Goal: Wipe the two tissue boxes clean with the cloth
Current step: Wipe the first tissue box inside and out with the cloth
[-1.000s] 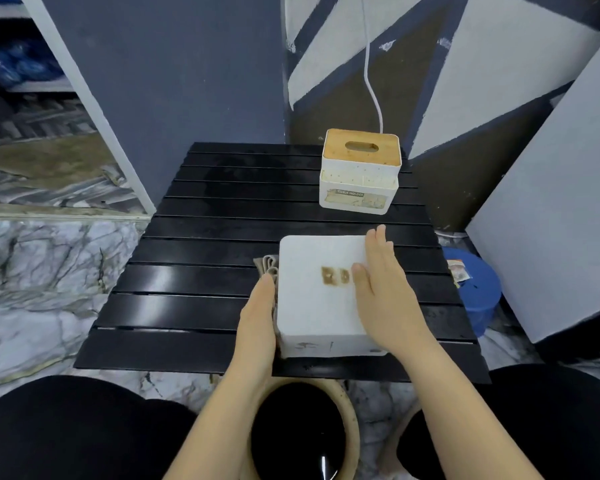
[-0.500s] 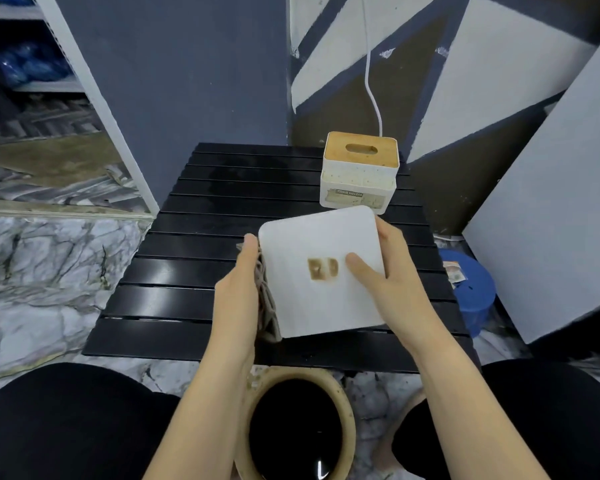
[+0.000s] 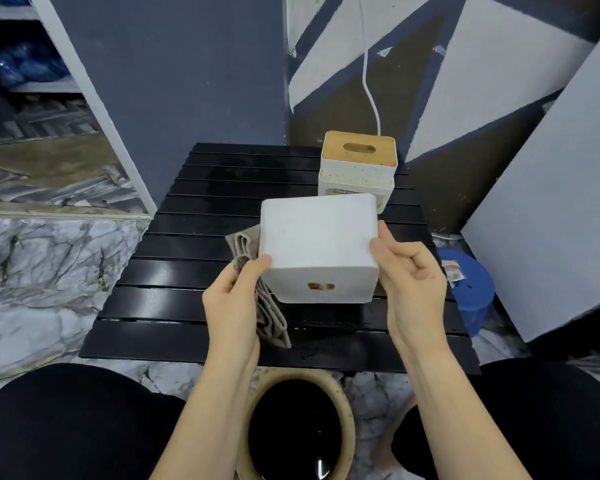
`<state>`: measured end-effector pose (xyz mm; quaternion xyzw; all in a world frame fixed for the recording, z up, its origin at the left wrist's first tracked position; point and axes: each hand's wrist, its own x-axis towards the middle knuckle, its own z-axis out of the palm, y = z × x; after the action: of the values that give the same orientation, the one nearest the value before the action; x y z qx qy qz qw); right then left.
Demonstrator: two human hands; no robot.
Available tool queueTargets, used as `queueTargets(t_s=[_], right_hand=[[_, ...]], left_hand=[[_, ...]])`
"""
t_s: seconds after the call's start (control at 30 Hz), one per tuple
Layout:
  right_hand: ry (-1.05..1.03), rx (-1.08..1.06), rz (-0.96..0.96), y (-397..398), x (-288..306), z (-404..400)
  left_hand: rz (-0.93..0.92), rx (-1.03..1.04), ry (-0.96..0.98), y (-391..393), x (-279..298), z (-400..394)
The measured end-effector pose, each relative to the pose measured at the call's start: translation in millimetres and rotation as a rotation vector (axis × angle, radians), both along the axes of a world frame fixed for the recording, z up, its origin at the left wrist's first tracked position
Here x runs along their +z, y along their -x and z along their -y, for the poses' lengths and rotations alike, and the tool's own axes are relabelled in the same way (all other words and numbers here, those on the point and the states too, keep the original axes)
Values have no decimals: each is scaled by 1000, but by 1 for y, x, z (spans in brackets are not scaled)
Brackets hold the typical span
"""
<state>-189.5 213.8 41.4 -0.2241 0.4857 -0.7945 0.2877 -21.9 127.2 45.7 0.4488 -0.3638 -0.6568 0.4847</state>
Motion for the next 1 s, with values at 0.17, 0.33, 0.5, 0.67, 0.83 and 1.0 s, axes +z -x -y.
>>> queueTargets(t_s=[0.17, 0.33, 0.5, 0.67, 0.83, 1.0], right_hand=[[28, 27, -31, 5, -7, -5], [-17, 58, -97, 3, -10, -12], [-144, 147, -408, 7, -6, -14], [-311, 238, -516, 12, 4, -3], [-209, 234, -299, -5, 6, -5], [-183, 288, -400, -29, -17, -23]], left_hand=[[96, -10, 118, -2, 3, 5], [156, -8, 185, -4, 1, 6], [209, 35, 245, 4, 6, 9], [220, 60, 306, 7, 6, 10], [133, 191, 257, -1, 5, 2], [145, 248, 112, -14, -8, -6]])
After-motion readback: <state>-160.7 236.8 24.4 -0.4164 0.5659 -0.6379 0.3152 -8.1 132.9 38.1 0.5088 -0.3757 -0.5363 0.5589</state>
